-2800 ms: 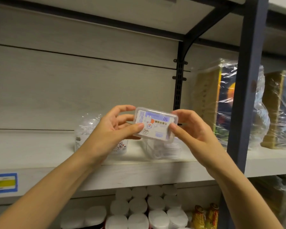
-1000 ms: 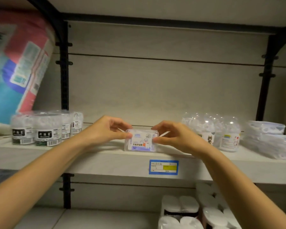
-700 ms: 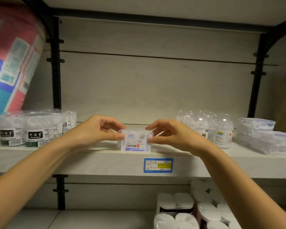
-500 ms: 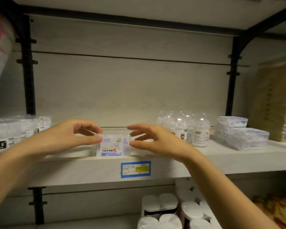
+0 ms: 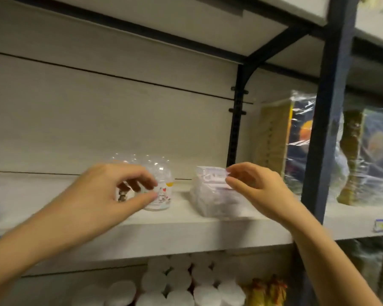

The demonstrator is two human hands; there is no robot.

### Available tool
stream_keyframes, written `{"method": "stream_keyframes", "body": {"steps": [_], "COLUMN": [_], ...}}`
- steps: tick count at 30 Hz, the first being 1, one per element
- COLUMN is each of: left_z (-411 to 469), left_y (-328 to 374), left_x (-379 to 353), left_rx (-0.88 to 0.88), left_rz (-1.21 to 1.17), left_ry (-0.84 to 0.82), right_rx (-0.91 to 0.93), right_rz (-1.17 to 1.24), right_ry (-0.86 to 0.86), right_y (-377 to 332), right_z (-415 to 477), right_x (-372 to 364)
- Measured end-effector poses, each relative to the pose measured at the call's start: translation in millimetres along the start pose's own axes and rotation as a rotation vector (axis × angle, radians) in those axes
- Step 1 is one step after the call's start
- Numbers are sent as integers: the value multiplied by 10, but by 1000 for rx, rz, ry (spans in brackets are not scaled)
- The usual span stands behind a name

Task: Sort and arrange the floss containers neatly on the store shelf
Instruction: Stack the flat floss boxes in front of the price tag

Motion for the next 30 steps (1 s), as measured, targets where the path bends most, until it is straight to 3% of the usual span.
{"method": "stream_keyframes", "body": {"steps": [4, 8, 14, 19, 24, 28, 30], "left_z": [399, 632, 681, 648, 579, 361, 248], "left_y": [222, 88, -9, 17, 235, 572, 648], "left_x": [-857, -1300, -1336, -1320, -1074, -782, -692], "left_rx": [68, 181, 285, 258, 86, -231, -293], "left_rz": [81, 87, -100, -158, -313, -204, -196], "left_ry": [-142, -229, -194, -86, 141, 235, 259], "right_rx": [-156, -177, -122, -72, 10, 60, 94], "right_rz": [-180, -32, 143, 273, 552, 817, 856], "right_ry": [-99, -274, -315, -271, -84, -36, -36], "right_y": [548, 713, 769, 764, 595, 375, 276], "right_z": [201, 215, 166, 113, 16, -195, -283], "right_x": [36, -143, -248, -262, -78, 54, 84]}}
Point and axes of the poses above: each hand's wrist, its own z-axis towards the middle knuckle, its own x-axis out of the back of the hand, y = z × x, the point moved 7 cm from there along z, towards the middle knuckle, and after that the axes turned 4 degrees about y, right-handed, at the moved point
